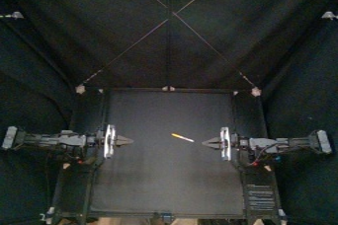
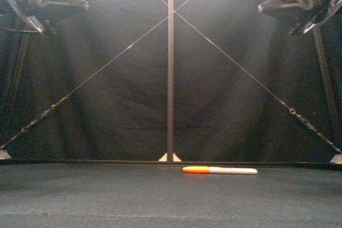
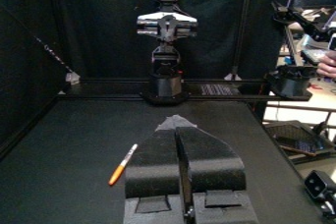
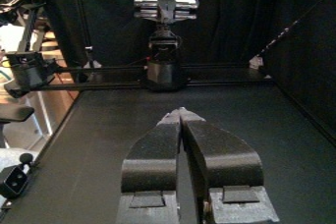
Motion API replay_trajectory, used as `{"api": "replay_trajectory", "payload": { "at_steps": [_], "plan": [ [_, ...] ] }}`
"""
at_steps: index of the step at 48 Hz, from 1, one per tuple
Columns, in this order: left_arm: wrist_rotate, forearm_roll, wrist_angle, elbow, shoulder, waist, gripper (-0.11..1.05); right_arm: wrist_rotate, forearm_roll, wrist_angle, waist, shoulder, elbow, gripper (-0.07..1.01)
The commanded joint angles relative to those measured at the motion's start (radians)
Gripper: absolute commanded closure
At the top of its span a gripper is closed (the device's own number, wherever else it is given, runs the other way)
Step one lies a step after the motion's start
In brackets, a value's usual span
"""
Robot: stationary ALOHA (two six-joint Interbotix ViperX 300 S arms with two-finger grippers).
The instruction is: Uncap the pen
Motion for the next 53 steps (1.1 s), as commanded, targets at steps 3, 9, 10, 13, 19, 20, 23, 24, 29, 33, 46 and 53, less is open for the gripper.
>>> {"api": "replay_trajectory", "payload": {
  "at_steps": [3, 9, 10, 13, 19, 20, 23, 24, 29, 33, 46, 53],
  "plan": [
    [0.0077, -0.002, -0.006, -0.025, 0.048, 0.025, 0.99, 0.017, 0.014, 0.003, -0.018, 0.046, -0.011, 0.97],
    [0.0092, 0.002, -0.006, -0.046, 0.120, 0.071, 0.97, 0.031, 0.054, 0.026, -0.044, 0.124, -0.023, 0.95],
    [0.0092, 0.002, -0.006, -0.049, 0.133, 0.080, 0.97, 0.031, 0.061, 0.031, -0.051, 0.140, -0.026, 0.95],
    [0.0092, 0.003, -0.006, -0.064, 0.178, 0.107, 0.96, 0.031, 0.080, 0.055, -0.067, 0.186, -0.035, 0.95],
    [0.0092, 0.009, -0.006, -0.098, 0.268, 0.160, 0.96, 0.031, 0.107, 0.124, -0.120, 0.288, -0.057, 0.94],
    [0.0092, 0.012, -0.006, -0.104, 0.293, 0.172, 0.96, 0.031, 0.110, 0.135, -0.127, 0.304, -0.061, 0.94],
    [0.0092, 0.017, -0.006, -0.123, 0.341, 0.192, 0.96, 0.031, 0.118, 0.160, -0.153, 0.348, -0.069, 0.94],
    [0.0092, 0.018, -0.006, -0.127, 0.356, 0.198, 0.96, 0.031, 0.120, 0.166, -0.161, 0.362, -0.071, 0.94],
    [0.0092, 0.037, -0.006, -0.158, 0.439, 0.221, 0.96, 0.031, 0.120, 0.184, -0.195, 0.434, -0.086, 0.94],
    [0.0092, 0.060, -0.006, -0.184, 0.505, 0.232, 0.96, 0.031, 0.117, 0.192, -0.212, 0.497, -0.100, 0.93],
    [0.0092, 0.112, -0.006, -0.287, 0.706, 0.267, 0.94, 0.029, 0.106, 0.198, -0.247, 0.683, -0.163, 0.77],
    [0.0092, 0.123, 0.018, -0.327, 0.769, 0.285, 0.82, 0.028, 0.086, 0.216, -0.252, 0.784, -0.209, 0.55]
  ]
}}
